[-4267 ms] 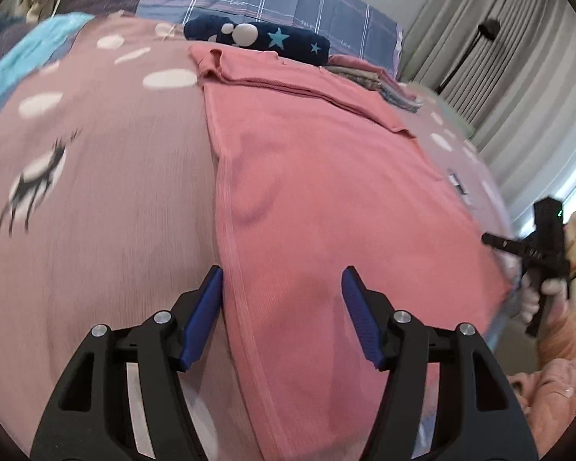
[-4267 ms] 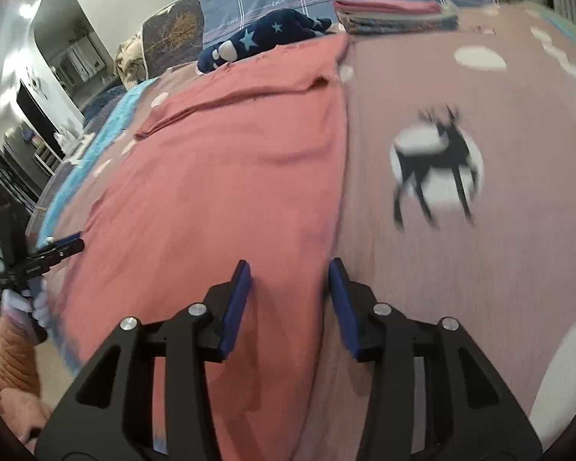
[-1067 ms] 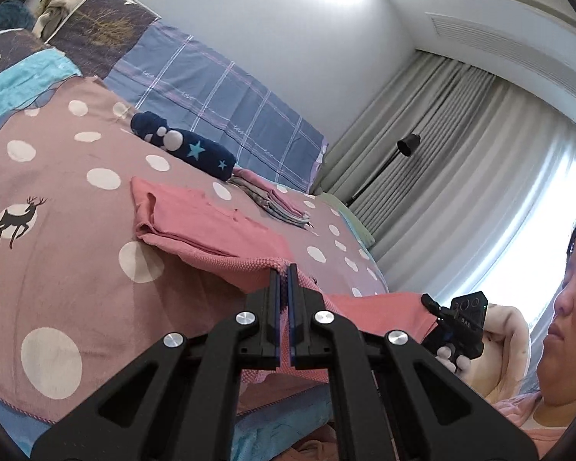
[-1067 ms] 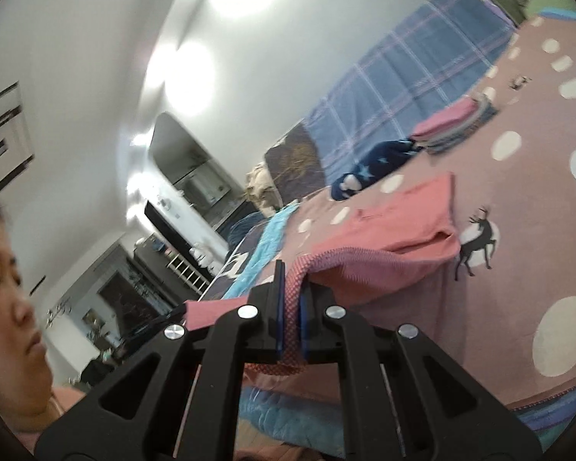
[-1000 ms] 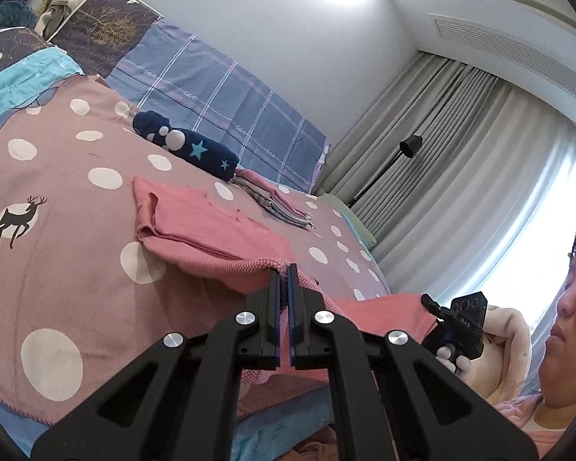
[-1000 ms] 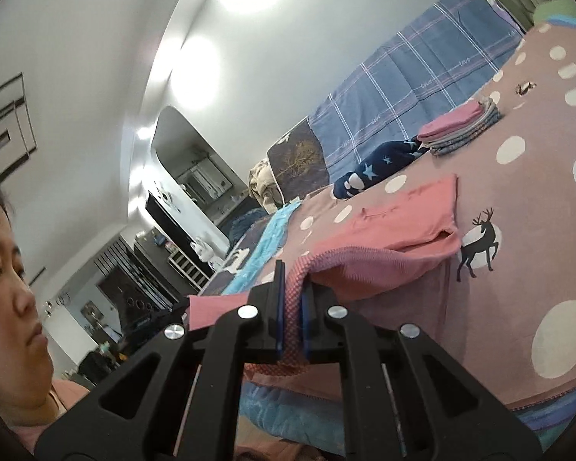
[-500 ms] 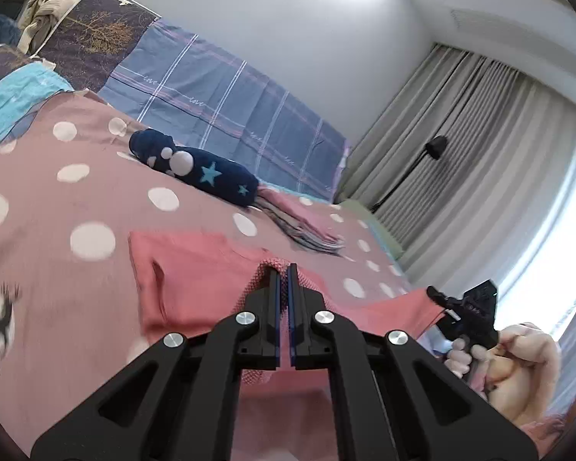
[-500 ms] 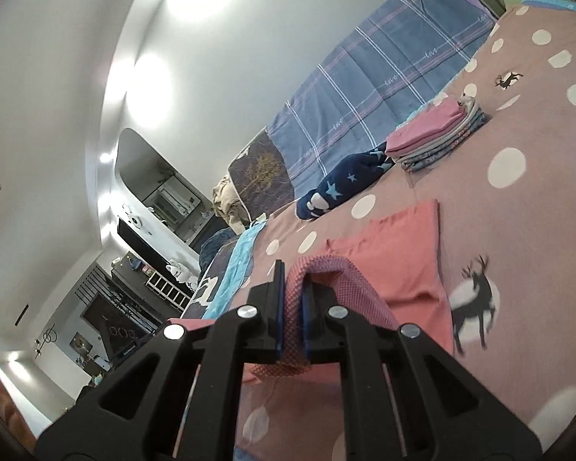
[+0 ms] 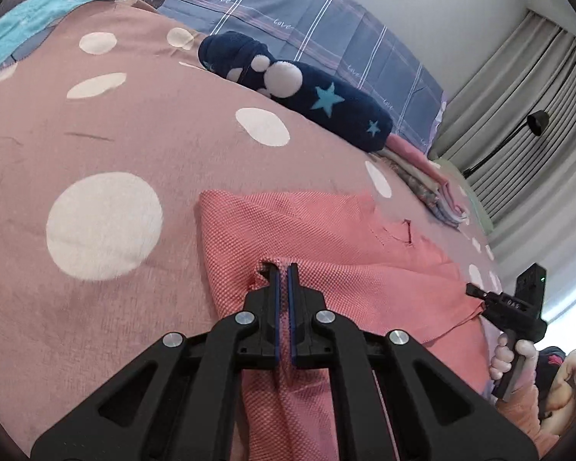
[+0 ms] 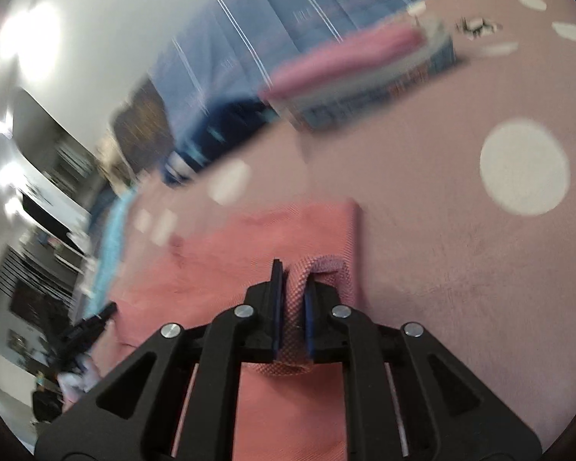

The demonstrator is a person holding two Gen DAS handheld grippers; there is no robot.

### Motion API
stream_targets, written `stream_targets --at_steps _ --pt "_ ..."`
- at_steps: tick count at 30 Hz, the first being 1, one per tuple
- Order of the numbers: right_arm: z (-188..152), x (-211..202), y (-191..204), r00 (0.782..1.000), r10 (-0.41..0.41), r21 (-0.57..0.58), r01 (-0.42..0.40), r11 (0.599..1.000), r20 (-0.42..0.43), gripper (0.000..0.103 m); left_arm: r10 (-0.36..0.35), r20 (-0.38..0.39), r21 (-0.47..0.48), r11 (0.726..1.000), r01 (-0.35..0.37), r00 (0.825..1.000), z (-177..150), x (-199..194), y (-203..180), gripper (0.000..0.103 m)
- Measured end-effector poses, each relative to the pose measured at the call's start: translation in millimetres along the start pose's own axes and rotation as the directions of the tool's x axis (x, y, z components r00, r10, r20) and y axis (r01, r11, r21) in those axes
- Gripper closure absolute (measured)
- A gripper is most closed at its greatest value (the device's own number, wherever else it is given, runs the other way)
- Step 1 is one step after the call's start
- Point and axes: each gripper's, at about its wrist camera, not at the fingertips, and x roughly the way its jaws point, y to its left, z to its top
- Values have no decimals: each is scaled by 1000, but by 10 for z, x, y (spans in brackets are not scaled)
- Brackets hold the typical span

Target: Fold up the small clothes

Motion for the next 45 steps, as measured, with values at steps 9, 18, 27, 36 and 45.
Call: stream_targets --at_steps 9,18,27,36,45 --pt "-282 -377 277 989 -134 -362 146 921 58 51 95 50 220 970 -104 994 -177 -522 -386 69" --pt "-753 -201 486 960 -273 -685 235 689 55 38 408 57 620 700 -353 911 -588 -155 -759 54" --pt "34 133 481 934 -308 -577 353 737 179 38 435 173 411 783 -466 884 492 166 -529 51" --pt "548 220 -46 998 -65 -263 67 963 15 56 201 -30 182 964 -192 979 692 271 -16 49" --pt "737 513 -36 997 36 -173 -49 984 -74 68 106 -98 181 980 -87 989 764 573 -139 100"
